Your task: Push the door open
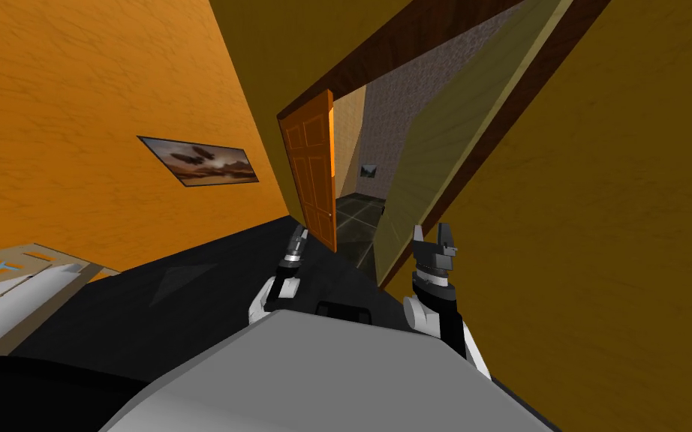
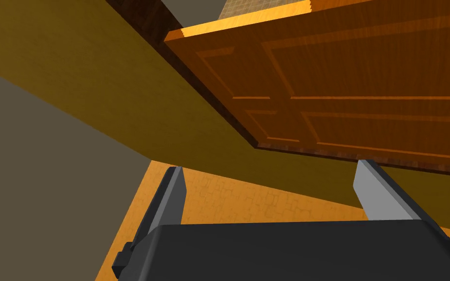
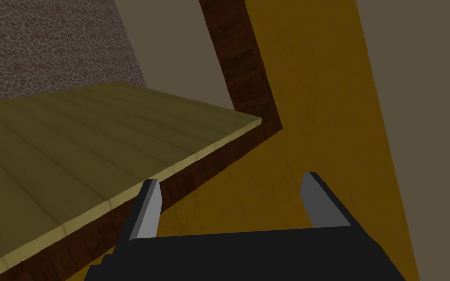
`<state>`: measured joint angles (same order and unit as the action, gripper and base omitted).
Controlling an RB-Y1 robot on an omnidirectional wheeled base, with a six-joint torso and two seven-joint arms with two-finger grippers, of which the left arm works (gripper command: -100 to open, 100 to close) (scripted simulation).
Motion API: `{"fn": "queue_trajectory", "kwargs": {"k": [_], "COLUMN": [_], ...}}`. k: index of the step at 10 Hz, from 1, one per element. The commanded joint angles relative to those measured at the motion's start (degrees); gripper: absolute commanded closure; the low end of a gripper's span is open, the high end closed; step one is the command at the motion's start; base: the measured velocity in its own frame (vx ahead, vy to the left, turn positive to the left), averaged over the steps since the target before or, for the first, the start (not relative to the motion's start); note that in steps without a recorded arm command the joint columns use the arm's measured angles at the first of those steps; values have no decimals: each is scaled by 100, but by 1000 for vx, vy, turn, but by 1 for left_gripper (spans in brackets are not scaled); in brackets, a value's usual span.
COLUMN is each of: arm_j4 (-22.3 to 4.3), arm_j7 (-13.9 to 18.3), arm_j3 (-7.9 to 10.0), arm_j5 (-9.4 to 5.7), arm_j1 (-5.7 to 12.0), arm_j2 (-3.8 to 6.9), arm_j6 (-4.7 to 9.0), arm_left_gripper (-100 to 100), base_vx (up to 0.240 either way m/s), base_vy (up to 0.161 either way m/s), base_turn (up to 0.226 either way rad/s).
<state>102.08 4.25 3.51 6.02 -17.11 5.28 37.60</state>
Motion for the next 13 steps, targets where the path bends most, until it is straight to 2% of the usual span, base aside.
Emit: {"fn": "queue_trajectory", "kwargs": {"k": [1,13], "arm_j4": [-193,-2068], "arm_j7": [65,513], "arm_j3": [-8,-22], "arm_j5": [46,398], "arm_j1": [58,773], "arm_j2": [19,136], "arm_j6": [32,388], "arm_left_gripper": [-100,-100], "base_vx": [82,85], "base_vy": [82,81], "base_turn": [-68,-76]}}
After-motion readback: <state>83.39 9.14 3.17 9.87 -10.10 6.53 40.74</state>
